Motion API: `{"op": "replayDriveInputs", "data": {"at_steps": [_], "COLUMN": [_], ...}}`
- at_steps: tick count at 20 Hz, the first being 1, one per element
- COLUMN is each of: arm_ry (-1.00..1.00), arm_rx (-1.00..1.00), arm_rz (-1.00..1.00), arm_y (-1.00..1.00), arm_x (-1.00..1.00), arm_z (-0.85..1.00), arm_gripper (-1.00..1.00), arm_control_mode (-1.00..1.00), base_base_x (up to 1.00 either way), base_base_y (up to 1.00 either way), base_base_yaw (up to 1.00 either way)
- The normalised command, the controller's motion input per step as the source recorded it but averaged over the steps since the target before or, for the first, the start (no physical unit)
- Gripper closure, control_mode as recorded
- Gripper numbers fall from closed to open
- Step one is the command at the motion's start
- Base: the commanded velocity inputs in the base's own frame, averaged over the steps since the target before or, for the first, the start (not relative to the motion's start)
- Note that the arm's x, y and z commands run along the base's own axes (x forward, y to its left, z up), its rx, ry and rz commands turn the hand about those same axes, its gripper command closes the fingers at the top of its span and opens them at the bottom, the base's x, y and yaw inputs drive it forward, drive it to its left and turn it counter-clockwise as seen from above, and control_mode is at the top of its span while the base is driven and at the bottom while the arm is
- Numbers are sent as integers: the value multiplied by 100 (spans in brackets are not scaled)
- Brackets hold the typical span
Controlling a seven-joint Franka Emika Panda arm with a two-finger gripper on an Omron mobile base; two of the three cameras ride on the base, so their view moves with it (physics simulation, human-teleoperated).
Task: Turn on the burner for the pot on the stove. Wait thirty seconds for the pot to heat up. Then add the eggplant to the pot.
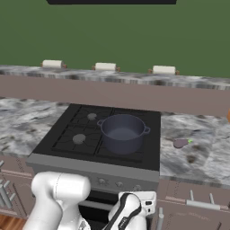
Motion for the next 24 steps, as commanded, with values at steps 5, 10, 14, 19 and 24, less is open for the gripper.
{"op": "replayDriveInputs", "data": {"at_steps": [5, 10, 14, 19, 24], "arm_ry": [-2, -4, -2, 0, 0], "arm_rx": [-9, -12, -19, -22, -27], "arm_rz": [27, 28, 28, 28, 28], "arm_y": [0, 0, 0, 9, 16], "arm_x": [0, 0, 0, 0, -4], "arm_z": [-21, -28, -53, -60, -87], "arm_gripper": [100, 100, 100, 100, 100], "arm_control_mode": [-100, -100, -100, -100, -100], "base_base_x": [0, 0, 0, 0, 0], "base_base_y": [0, 0, 0, 0, 0], "base_base_yaw": [0, 0, 0, 0, 0]}}
